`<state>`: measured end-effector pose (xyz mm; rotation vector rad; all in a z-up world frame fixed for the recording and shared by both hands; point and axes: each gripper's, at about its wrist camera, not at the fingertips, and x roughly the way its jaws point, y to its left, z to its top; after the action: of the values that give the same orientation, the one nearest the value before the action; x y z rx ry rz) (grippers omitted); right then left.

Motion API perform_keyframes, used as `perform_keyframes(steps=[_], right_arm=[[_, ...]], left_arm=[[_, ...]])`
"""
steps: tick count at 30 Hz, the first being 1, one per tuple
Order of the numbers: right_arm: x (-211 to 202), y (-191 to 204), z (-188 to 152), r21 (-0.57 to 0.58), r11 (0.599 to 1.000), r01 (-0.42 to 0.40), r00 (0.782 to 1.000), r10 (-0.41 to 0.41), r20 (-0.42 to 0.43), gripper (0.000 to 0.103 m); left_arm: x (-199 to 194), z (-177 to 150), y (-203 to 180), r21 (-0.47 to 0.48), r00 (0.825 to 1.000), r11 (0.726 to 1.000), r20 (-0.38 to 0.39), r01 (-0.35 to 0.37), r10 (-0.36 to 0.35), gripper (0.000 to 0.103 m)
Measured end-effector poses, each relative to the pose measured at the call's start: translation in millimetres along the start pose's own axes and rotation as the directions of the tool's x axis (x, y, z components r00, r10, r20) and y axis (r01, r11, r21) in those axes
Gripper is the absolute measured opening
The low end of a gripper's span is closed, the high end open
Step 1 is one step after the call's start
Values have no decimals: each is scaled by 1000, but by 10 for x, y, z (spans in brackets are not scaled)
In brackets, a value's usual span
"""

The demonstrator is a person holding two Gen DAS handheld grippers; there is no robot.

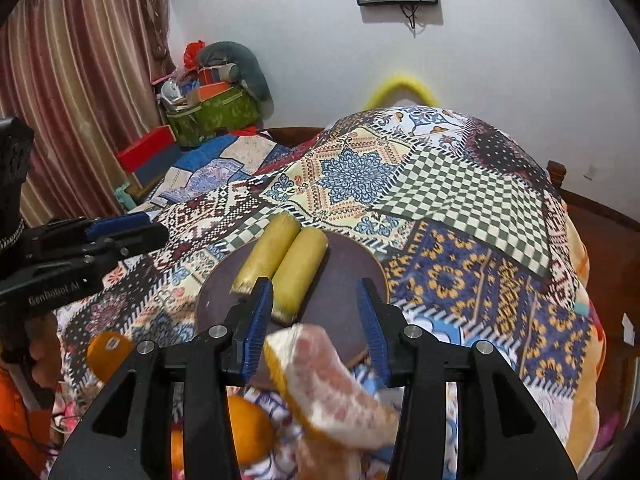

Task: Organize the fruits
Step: 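Grasp the large orange with the left tool while the right reaches a pomelo wedge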

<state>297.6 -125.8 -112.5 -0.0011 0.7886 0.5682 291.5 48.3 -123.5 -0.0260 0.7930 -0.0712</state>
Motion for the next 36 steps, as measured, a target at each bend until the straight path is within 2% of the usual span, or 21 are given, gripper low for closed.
perform_keyframes(steps=[5,7,9,14,18,20,24,29,36], right_arm=[[-215,29,-160,-6,1000,8,1000,-8,0,41],[-270,51,-226,-11,1000,21,1000,-21,0,46],[-302,75,-319,-20,998,51,999,-51,2,52],[-289,121,-498,-31,997,64,997,-65,-34,52],[-308,136,-604,-24,998,64,997,-66,-51,52],[-309,136,-660,-18,998,65,996,-66,-59,52],[-290,97,-749,-6,998,68,994,-68,-82,52],[-256,22,-838,28,998,57,992,-54,-110,52],[-164,-1,-933,35,998,55,988,-50,-143,52]], left_arm=[[-230,-169,70,4,1000,1000,1,-28,28,38],[-288,-264,111,5,999,999,-8,-51,51,39],[-314,-355,171,-4,998,998,-27,-63,63,39],[-332,-628,311,-44,994,996,-88,-75,71,39],[-312,-855,333,-37,986,993,-126,-116,110,46],[-283,-967,349,-44,983,992,-151,-115,107,50],[-225,-1132,389,-60,975,992,-196,-113,99,67],[-159,-1281,471,-105,969,988,-233,-115,88,67],[-170,-1354,438,-118,971,984,-213,-131,104,68]])
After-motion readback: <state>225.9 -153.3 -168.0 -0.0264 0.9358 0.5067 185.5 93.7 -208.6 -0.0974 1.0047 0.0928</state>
